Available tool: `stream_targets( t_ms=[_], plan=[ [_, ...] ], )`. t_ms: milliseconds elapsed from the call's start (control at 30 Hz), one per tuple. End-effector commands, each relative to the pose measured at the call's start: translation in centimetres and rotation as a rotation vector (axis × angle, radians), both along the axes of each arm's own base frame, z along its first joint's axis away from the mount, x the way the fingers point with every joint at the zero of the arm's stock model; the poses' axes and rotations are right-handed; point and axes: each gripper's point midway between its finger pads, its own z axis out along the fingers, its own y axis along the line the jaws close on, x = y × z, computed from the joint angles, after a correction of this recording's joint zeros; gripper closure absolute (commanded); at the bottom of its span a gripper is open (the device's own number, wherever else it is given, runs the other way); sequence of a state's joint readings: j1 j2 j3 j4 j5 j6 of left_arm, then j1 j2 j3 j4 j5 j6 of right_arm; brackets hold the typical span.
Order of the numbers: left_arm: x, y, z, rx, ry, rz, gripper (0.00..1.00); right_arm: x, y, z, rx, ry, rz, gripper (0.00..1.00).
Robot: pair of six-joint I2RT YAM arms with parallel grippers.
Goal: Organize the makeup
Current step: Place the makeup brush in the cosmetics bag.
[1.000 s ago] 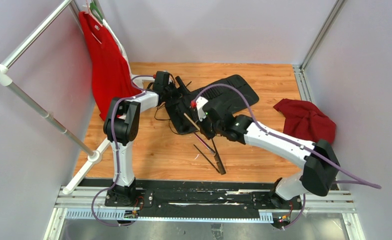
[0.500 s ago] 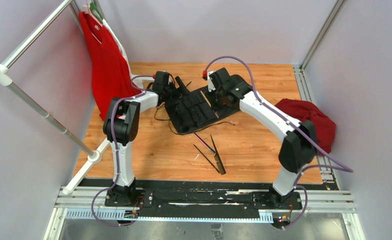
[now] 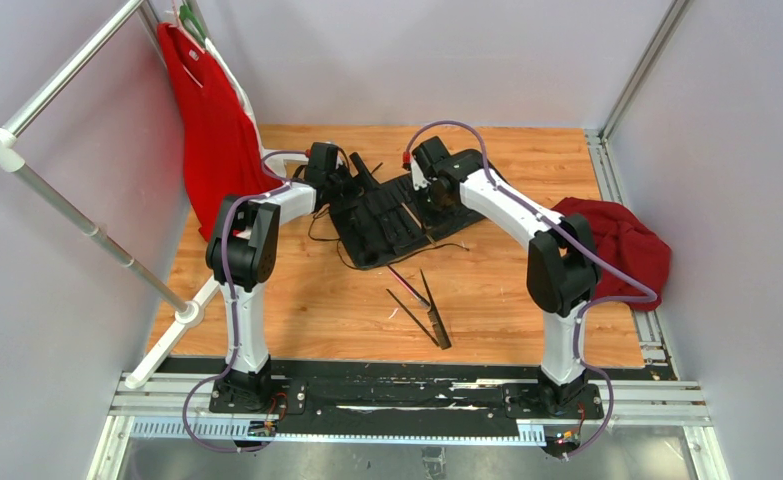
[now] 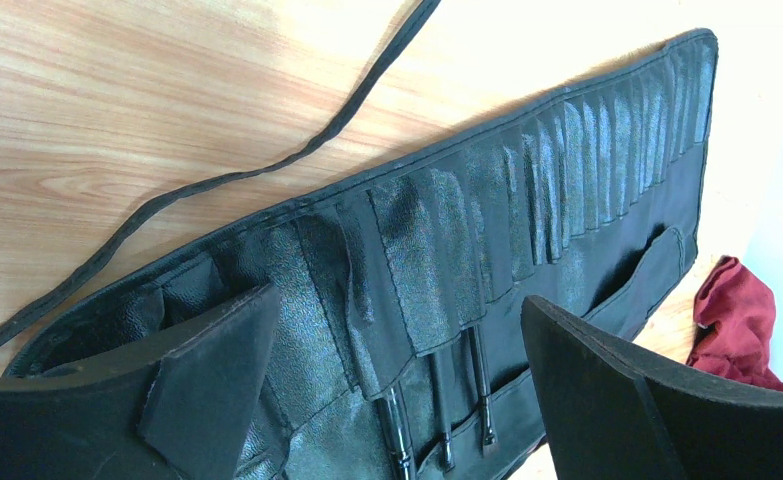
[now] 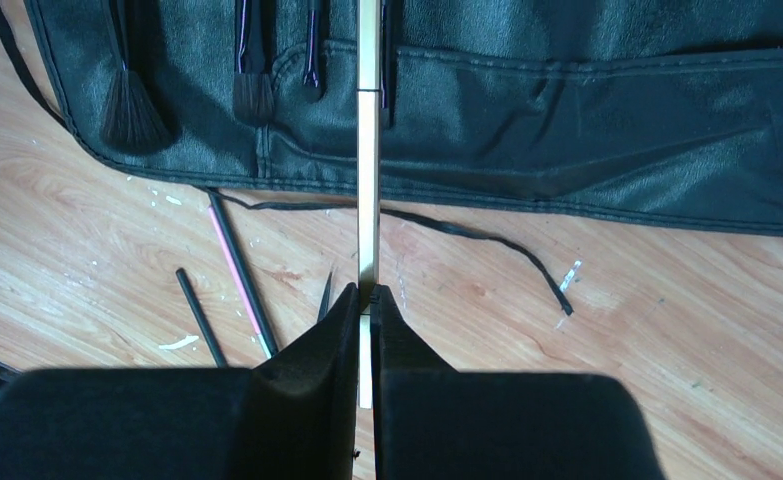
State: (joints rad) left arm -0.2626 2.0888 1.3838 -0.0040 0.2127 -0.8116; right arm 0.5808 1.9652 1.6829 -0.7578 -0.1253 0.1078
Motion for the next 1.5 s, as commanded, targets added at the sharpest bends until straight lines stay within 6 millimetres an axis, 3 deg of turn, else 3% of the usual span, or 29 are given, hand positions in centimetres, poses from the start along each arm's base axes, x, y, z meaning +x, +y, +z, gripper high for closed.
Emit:
stream_targets(
  t_ms=[0, 433, 1467],
  plan=[
    [-2.8, 2.1, -3.5, 0.076, 0.155, 0.021, 0.02, 0.4, -0.3, -0.9, 0.010, 0.061, -0.012, 0.99],
    [-2.8, 2.1, -3.6, 0.076, 0.158, 0.023, 0.02, 1.1, -0.7, -3.7, -0.006, 0.129, -0.024, 0.99],
    [-3.2, 2.2, -4.2, 0.076, 0.168, 0.020, 0.02, 4.6, 0.0, -5.7, 0.021, 0.129, -0.050, 0.99]
  ],
)
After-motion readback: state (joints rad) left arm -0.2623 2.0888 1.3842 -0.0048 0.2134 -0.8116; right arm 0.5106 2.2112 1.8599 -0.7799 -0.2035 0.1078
